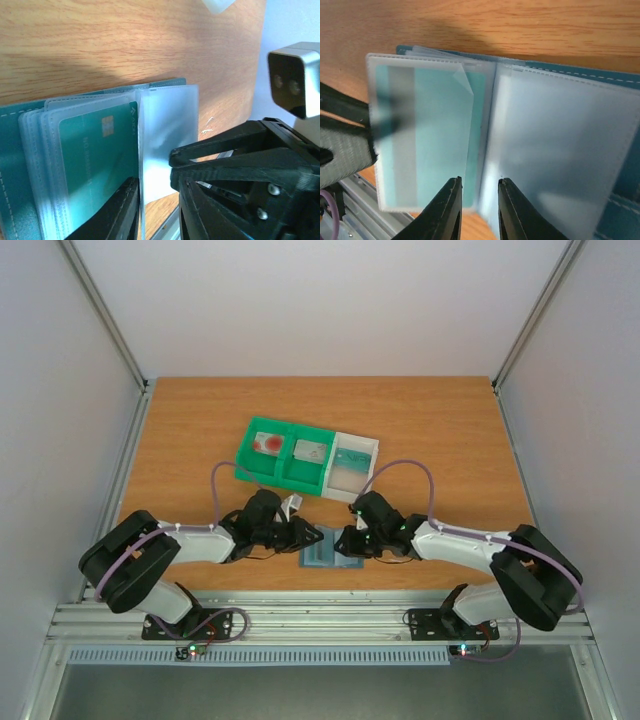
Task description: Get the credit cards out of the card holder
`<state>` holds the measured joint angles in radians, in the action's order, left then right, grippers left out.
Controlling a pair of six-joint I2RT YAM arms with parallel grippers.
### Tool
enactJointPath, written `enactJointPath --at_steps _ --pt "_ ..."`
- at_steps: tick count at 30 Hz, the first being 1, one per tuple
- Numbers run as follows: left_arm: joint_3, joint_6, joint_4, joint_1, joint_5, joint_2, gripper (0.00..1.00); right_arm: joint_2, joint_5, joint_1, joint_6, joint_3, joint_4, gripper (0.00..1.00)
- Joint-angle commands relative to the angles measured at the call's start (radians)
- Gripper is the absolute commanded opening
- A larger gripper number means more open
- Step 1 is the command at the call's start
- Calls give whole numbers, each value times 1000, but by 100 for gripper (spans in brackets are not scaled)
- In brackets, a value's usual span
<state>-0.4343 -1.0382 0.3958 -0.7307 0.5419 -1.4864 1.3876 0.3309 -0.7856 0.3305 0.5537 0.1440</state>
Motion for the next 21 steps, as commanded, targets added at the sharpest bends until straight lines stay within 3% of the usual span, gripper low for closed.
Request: enactJointPath --at_steps 1,10,21 --pt "-34 31 -15 -8 -5 7 23 -81 -60 -6 -38 45 120 23" --pt "-64 29 -20 -25 -2 15 27 -145 -170 -6 -75 42 230 23" --pt "-60 -5 45 -39 13 2 29 -136 -220 -6 -76 -15 210 20"
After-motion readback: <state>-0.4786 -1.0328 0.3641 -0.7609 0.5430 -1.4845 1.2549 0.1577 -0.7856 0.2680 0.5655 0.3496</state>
